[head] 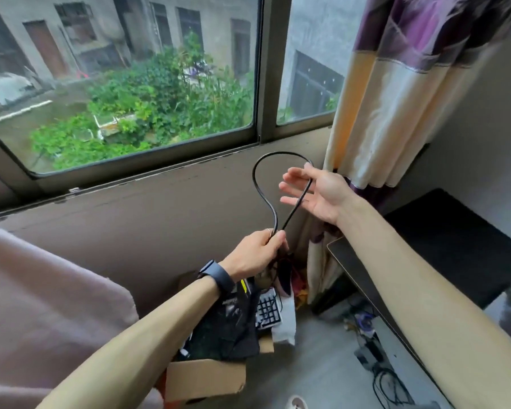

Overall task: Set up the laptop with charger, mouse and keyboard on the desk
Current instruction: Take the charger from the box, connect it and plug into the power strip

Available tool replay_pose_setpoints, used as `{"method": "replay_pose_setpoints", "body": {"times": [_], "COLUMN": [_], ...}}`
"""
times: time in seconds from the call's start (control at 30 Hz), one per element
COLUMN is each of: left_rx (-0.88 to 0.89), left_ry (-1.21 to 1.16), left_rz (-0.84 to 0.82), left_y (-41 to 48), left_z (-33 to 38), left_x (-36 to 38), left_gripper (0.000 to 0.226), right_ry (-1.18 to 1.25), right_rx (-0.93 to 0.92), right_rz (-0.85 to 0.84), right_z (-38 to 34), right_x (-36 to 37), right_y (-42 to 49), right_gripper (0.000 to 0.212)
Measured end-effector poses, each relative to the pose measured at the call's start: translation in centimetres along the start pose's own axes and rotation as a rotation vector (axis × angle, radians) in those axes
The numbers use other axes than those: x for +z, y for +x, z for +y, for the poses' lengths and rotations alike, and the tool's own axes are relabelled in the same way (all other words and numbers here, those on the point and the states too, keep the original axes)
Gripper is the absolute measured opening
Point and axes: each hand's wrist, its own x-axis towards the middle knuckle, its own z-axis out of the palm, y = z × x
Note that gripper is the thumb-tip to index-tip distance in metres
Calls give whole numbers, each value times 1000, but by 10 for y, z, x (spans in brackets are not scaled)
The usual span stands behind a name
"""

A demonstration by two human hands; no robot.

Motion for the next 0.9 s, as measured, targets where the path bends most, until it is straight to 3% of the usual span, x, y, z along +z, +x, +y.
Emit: {"method": "replay_pose_setpoints", "body": {"times": [0.17, 0.27, 0.43, 0.57, 0.6, 0.7, 0.73, 0.9], "left_rx": [102, 114, 27, 15, 29, 71, 89, 208], "left_ry": [37, -99, -373, -567, -578, -570, -547, -275], "left_rz": [153, 183, 169, 153, 154, 195, 222, 483], "left_y": [21, 33, 46, 51, 50, 52, 53, 62], "left_z": [57, 100, 170, 231, 248, 283, 294, 327], "left_x": [16, 26, 50, 67, 71, 81, 85, 110], "left_gripper": [40, 41, 41, 40, 40, 38, 39, 41], "right_ry": [-3, -163, -366, -313, -303, -345, -379, -519], "right_rx": [-7, 77, 209, 199, 162, 75, 43, 5], "right_rz": [187, 229, 69, 64, 54, 84, 106, 145], "right_z": [17, 61, 135, 157, 157, 153, 152, 135], "right_x": [-77, -115, -141, -156, -162, -176, -184, -267], "right_y": [-41, -74, -123, -141, -146, -156, -162, -227], "right_gripper": [74, 75, 53, 89, 83, 24, 16, 37]}}
